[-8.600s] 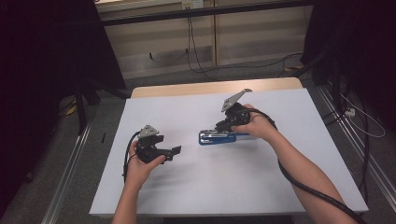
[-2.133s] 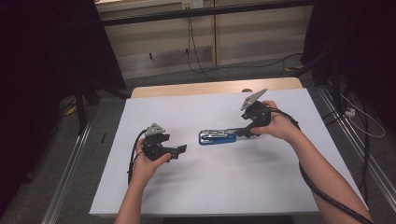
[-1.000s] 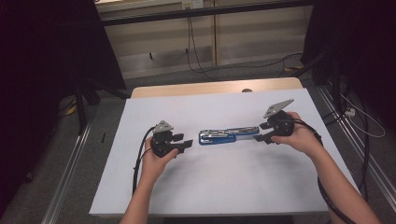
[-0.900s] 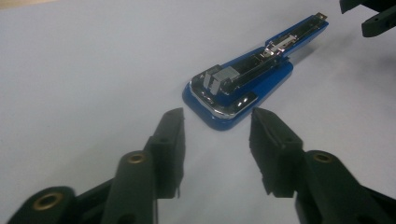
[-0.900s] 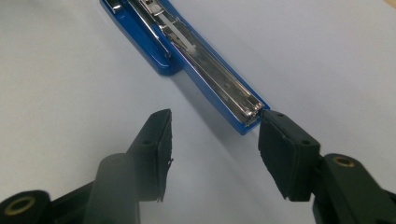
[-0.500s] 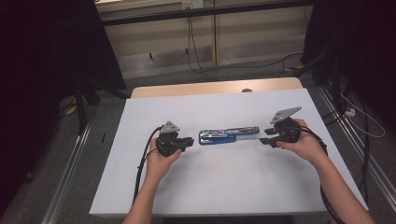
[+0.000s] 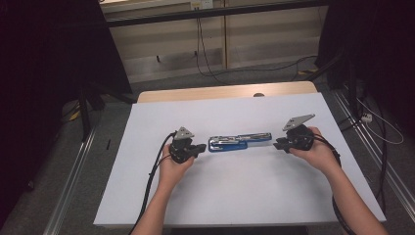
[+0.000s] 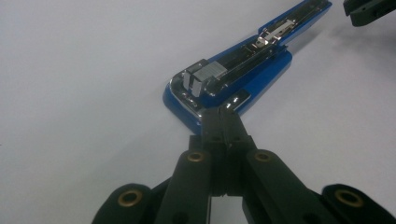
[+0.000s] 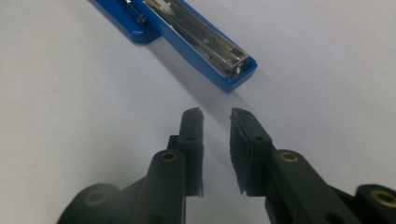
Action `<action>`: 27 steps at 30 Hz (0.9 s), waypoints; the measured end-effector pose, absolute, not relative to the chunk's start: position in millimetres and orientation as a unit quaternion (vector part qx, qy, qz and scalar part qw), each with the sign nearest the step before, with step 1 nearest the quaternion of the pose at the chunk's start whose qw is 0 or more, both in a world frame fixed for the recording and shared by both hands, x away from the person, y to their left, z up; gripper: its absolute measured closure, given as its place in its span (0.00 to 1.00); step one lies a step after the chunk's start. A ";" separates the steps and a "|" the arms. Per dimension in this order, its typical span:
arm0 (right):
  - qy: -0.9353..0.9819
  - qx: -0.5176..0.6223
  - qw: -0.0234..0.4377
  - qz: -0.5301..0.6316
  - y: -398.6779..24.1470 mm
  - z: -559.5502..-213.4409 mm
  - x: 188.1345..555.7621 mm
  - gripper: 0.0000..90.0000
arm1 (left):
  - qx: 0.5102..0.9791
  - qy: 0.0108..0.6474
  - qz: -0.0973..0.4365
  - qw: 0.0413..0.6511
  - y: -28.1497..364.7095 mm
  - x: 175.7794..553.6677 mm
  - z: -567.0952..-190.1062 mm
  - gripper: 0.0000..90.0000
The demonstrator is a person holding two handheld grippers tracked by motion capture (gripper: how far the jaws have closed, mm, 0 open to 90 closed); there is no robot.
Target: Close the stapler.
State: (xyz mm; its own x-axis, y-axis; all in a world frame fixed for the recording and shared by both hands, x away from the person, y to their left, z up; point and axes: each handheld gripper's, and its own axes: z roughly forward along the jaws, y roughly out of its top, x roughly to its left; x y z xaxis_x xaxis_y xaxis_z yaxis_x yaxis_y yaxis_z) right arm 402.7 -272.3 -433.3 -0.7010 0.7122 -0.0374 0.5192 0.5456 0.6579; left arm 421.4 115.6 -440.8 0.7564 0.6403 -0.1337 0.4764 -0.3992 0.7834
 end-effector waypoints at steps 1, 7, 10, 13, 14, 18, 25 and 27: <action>0.865 0.358 0.151 0.319 -272.3 -433.8 403.3 0.90 | 0.830 0.336 0.096 0.434 114.5 422.3 -442.0 1.00; 0.862 0.367 0.151 0.315 -271.9 -438.7 406.7 0.98 | 0.833 0.335 0.099 0.429 109.4 427.3 -446.8 1.00; 0.860 0.374 0.151 0.314 -272.1 -439.5 407.7 1.00 | 0.832 0.335 0.102 0.430 106.8 428.1 -448.5 1.00; 0.860 0.371 0.148 0.316 -271.7 -439.9 408.4 1.00 | 0.832 0.335 0.104 0.430 105.4 430.2 -449.3 1.00; 0.861 0.372 0.149 0.315 -271.5 -440.1 408.5 1.00 | 0.833 0.334 0.101 0.429 104.8 430.8 -449.6 1.00; 0.862 0.371 0.149 0.313 -271.3 -440.7 409.1 1.00 | 0.834 0.333 0.103 0.427 101.6 431.8 -452.4 1.00; 0.861 0.370 0.148 0.317 -269.5 -441.7 411.5 1.00 | 0.834 0.336 0.109 0.423 100.6 435.6 -455.7 1.00; 0.861 0.370 0.148 0.315 -268.2 -441.9 411.8 1.00 | 0.834 0.336 0.105 0.424 99.7 435.4 -457.0 1.00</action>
State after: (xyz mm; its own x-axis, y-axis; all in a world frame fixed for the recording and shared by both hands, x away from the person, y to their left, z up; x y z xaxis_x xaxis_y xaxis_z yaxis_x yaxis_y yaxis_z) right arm 411.8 -268.2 -441.9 -0.6818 0.7312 -0.0218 0.5441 0.5268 0.6531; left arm 435.4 99.7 -457.0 0.7520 0.6500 -0.1099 0.4715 -0.4138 0.7788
